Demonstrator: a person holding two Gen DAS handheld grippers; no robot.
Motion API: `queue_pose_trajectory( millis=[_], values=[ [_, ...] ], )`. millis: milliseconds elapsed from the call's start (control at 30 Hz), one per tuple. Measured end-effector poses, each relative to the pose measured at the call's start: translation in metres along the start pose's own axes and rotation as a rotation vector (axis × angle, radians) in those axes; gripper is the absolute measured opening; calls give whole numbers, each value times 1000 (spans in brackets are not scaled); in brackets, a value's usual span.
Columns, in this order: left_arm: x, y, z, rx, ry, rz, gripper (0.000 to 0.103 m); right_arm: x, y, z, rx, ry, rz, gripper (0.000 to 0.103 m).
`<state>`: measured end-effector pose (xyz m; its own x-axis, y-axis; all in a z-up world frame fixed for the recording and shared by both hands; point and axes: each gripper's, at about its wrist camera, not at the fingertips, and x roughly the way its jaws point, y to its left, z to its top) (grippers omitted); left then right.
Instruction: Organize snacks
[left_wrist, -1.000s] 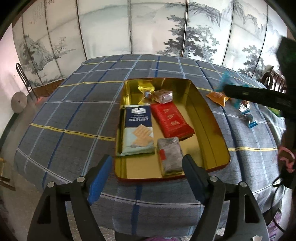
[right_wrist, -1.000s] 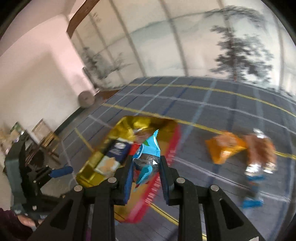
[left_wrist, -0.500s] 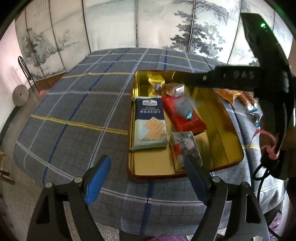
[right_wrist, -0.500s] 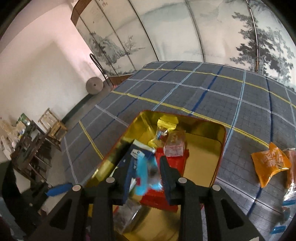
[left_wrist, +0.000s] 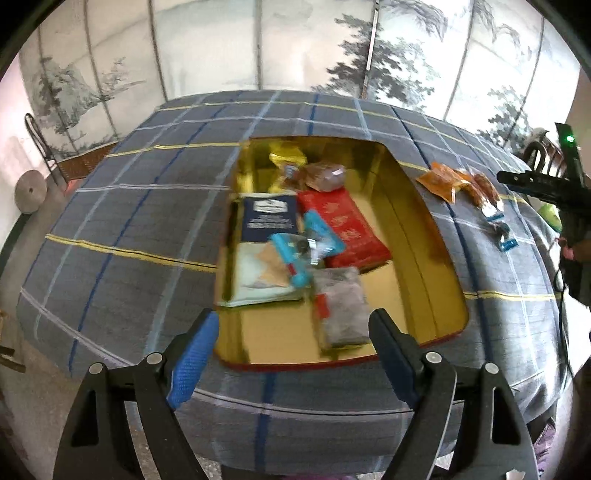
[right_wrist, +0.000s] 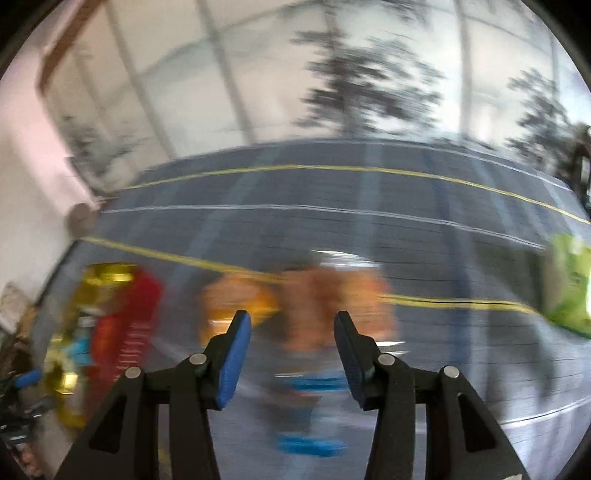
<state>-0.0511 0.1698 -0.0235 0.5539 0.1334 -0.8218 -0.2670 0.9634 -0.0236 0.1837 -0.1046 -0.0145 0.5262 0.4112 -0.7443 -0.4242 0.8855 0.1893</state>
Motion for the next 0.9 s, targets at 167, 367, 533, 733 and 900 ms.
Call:
queue_pose_trajectory(
  millis=[167,367,533,733,900],
  values=[
    [6,-21,6,57,17,13,80,24,-39,12,67,58,82,48],
    [9,-35,18,80,23,15,80,63,-43,22,9,141,88,49],
    [9,-54,26,119,19,18,80,67,-61,23,32,146,114,41],
    [0,-87,39,180,-4,-51,81,4,-73,-15,-36,68,31,40],
    [7,-126,54,185,80,-241,83,-57,-113,-71,-77,19,-261,40]
  ],
)
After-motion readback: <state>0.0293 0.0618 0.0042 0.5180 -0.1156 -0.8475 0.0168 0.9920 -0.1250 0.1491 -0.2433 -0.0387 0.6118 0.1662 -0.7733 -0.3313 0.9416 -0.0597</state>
